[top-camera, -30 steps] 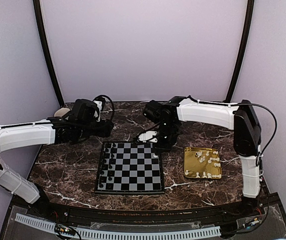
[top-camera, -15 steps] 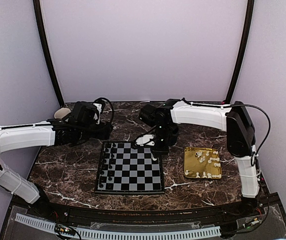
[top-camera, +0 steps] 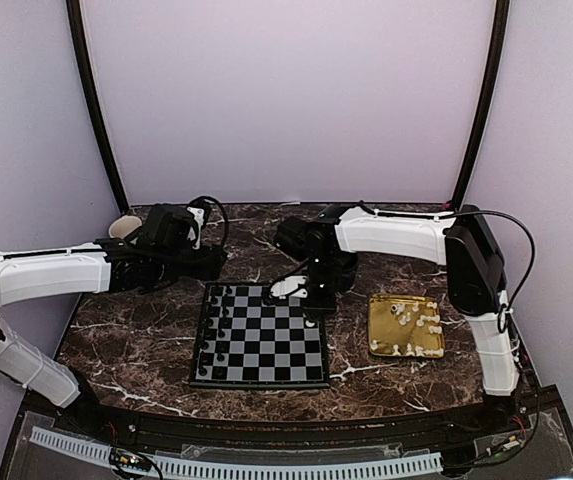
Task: Set up the chess pieces on the board
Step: Place the bishop on f1, then pick up the knight from the storage box.
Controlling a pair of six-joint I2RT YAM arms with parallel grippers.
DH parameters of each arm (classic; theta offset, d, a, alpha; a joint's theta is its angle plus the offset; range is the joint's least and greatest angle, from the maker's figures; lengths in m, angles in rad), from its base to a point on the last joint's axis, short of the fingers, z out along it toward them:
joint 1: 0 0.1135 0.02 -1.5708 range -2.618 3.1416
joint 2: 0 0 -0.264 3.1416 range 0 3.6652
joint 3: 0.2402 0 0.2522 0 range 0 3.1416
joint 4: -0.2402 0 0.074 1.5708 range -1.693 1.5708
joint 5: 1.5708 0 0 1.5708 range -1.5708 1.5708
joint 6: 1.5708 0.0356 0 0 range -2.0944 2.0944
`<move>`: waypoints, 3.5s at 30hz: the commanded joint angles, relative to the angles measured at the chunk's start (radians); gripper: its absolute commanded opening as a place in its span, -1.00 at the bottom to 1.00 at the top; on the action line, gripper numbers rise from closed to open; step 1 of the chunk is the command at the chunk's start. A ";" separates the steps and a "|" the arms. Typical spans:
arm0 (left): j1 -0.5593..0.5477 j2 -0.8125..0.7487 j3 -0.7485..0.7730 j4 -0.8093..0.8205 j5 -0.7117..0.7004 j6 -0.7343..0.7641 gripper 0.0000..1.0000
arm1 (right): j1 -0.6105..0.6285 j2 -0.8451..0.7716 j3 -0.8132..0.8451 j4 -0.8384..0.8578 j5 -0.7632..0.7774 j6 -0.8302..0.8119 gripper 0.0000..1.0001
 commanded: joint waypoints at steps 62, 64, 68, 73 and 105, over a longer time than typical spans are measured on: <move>0.007 -0.002 0.026 -0.004 0.088 0.020 0.34 | -0.076 -0.074 0.116 0.001 0.016 0.067 -0.12; 0.007 0.015 0.051 -0.013 0.118 0.038 0.35 | -0.104 -0.123 0.095 -0.005 -0.010 0.068 -0.10; 0.007 0.060 0.108 -0.021 0.218 0.070 0.34 | -0.179 -0.264 -0.009 0.008 -0.047 0.063 -0.10; -0.015 0.135 0.199 -0.021 0.372 0.106 0.26 | -0.305 -0.452 -0.272 0.075 -0.045 0.051 -0.12; -0.151 0.408 0.470 -0.095 0.475 0.095 0.11 | -0.657 -0.604 -0.887 0.361 -0.068 0.064 -0.23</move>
